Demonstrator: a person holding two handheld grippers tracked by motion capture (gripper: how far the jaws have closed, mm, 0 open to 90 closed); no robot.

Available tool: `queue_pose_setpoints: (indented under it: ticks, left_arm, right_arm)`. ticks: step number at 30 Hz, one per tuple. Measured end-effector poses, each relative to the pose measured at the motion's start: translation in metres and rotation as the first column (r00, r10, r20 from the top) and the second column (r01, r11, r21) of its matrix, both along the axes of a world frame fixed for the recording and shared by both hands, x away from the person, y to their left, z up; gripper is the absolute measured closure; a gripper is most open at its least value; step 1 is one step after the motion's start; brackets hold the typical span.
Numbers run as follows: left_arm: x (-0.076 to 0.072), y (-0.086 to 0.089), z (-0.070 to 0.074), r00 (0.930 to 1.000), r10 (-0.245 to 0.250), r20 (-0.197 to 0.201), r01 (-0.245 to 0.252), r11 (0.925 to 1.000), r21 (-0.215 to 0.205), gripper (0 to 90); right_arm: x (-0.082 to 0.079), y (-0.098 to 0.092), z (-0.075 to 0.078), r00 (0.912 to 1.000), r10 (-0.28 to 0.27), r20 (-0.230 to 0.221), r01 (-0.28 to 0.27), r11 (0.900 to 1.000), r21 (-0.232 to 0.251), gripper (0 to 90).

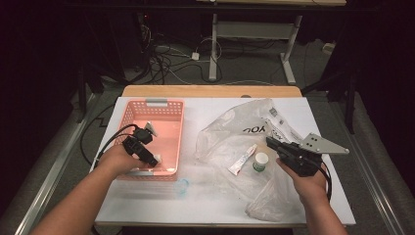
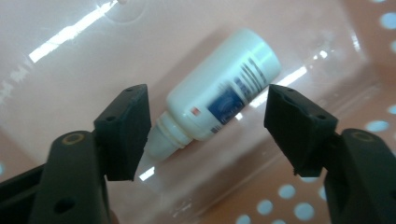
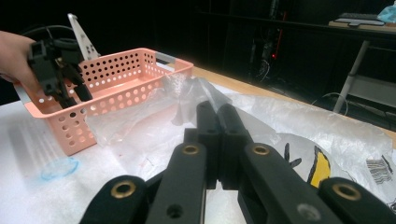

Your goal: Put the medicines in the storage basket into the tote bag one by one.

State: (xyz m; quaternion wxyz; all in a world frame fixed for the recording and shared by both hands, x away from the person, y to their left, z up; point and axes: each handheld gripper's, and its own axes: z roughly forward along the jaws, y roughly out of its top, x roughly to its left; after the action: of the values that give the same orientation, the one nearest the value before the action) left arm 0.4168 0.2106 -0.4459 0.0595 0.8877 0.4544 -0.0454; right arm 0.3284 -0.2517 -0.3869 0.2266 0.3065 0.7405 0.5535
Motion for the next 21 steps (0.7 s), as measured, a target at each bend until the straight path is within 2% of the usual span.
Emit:
queue_pose_setpoints:
  ticks: [3, 7, 8, 12, 17, 21]
  left_arm:
    - [0.0051, -0.0022, -0.0017, 0.9997, -0.023, -0.005, 0.023, 0.9997, 0.011, 37.7]
    - [0.0102, -0.003, -0.0073, 0.9995, -0.027, -0.015, 0.027, 0.9994, 0.023, 45.6]
    - [0.0102, -0.0034, -0.0079, 0.9995, -0.032, -0.006, 0.033, 0.9992, 0.024, 46.6]
    - [0.0103, -0.0031, -0.0076, 0.9992, -0.039, 0.009, 0.039, 0.9992, 0.009, 53.2]
    - [0.0092, -0.0045, -0.006, 0.9993, -0.036, 0.012, 0.036, 0.9993, 0.008, 56.0]
    - [0.0055, -0.0057, 0.0006, 0.9987, -0.019, 0.047, 0.021, 0.9995, -0.024, 56.5]
  right_arm:
    - [-0.0002, -0.001, -0.0004, 1.0, -0.002, -0.007, 0.002, 1.0, 0.002, 90.0]
    - [0.0007, -0.0018, -0.0009, 1.0, -0.001, -0.003, 0.001, 1.0, 0.0, 90.0]
    - [0.0007, -0.0019, -0.0008, 1.0, -0.002, -0.003, 0.002, 1.0, 0.001, 90.0]
    - [0.0008, -0.0024, -0.0007, 1.0, 0.0, -0.002, 0.0, 1.0, 0.002, 90.0]
    - [0.0007, -0.0019, -0.0009, 1.0, -0.001, -0.002, 0.001, 1.0, 0.0, 90.0]
    - [0.0007, -0.0024, -0.0004, 1.0, 0.0, 0.001, 0.0, 1.0, 0.0, 90.0]
